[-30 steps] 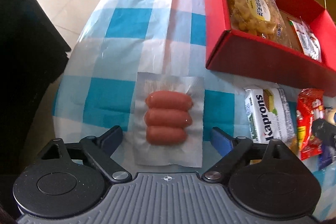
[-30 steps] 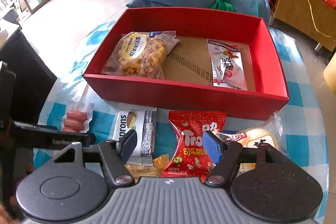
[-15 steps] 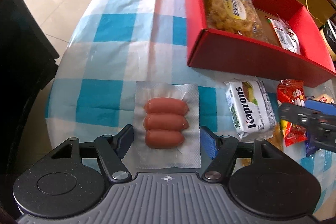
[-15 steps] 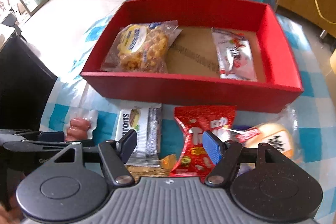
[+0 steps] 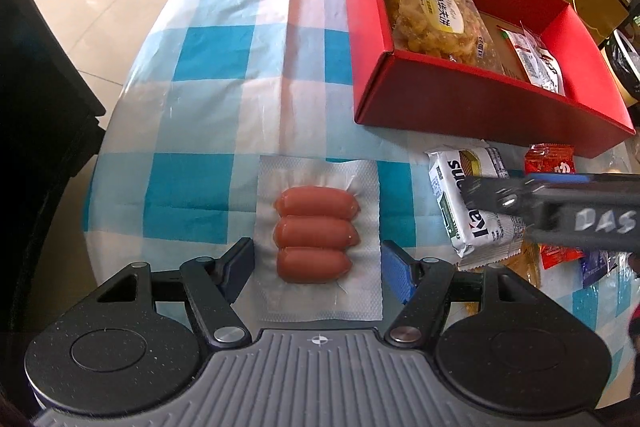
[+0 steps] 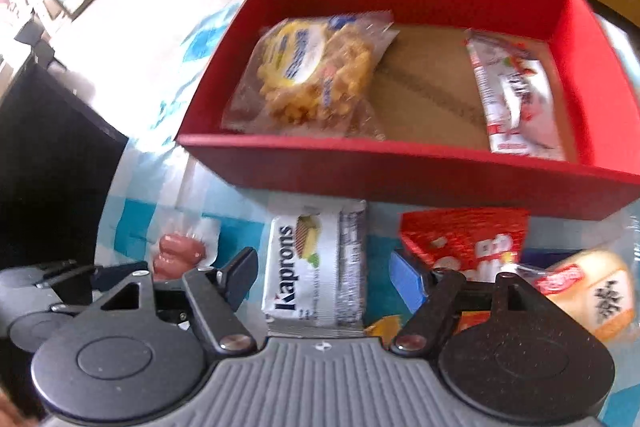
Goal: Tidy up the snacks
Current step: 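Grasp the three-sausage pack with left tool while right tool grasps the Kaprons wafer bar, then lift and carry the sausage pack and Kaprons bar over the red box, then lower the sausage pack with left tool while right tool lowers the Kaprons bar into the box, then open both tools to release the snacks and lift them from the box, then swing both open tools back over the remaining snacks on the table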
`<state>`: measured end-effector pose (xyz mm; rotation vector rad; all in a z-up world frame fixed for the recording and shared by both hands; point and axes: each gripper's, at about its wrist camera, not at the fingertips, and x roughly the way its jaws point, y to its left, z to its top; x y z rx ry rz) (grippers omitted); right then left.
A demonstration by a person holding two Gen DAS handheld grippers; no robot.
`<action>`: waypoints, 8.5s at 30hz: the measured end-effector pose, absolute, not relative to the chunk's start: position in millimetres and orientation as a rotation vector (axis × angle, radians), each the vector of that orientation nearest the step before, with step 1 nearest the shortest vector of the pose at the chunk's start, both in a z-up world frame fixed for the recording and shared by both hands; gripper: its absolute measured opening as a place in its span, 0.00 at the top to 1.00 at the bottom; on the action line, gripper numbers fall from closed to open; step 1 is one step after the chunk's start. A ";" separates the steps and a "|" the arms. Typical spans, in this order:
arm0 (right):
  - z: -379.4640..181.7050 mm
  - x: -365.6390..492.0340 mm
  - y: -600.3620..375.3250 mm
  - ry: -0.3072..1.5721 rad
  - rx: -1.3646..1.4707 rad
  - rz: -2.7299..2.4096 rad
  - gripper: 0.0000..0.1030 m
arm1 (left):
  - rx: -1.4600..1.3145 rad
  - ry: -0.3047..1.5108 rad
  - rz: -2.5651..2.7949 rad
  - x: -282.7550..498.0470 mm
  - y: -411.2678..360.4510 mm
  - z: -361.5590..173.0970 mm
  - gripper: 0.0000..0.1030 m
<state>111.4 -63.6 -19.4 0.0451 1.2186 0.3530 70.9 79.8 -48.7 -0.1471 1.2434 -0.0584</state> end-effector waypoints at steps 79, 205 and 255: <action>46.5 72.7 -118.5 0.976 0.066 0.305 0.48 | -0.204 1.134 -0.181 57.1 55.7 4.7 0.28; -0.2 197.6 -137.3 1.021 -0.044 0.154 0.41 | 0.135 0.953 -0.036 188.9 -16.4 -4.6 0.27; 60.9 147.3 -169.7 0.876 0.071 0.149 0.39 | 0.018 0.418 -0.185 78.1 -19.7 107.2 0.11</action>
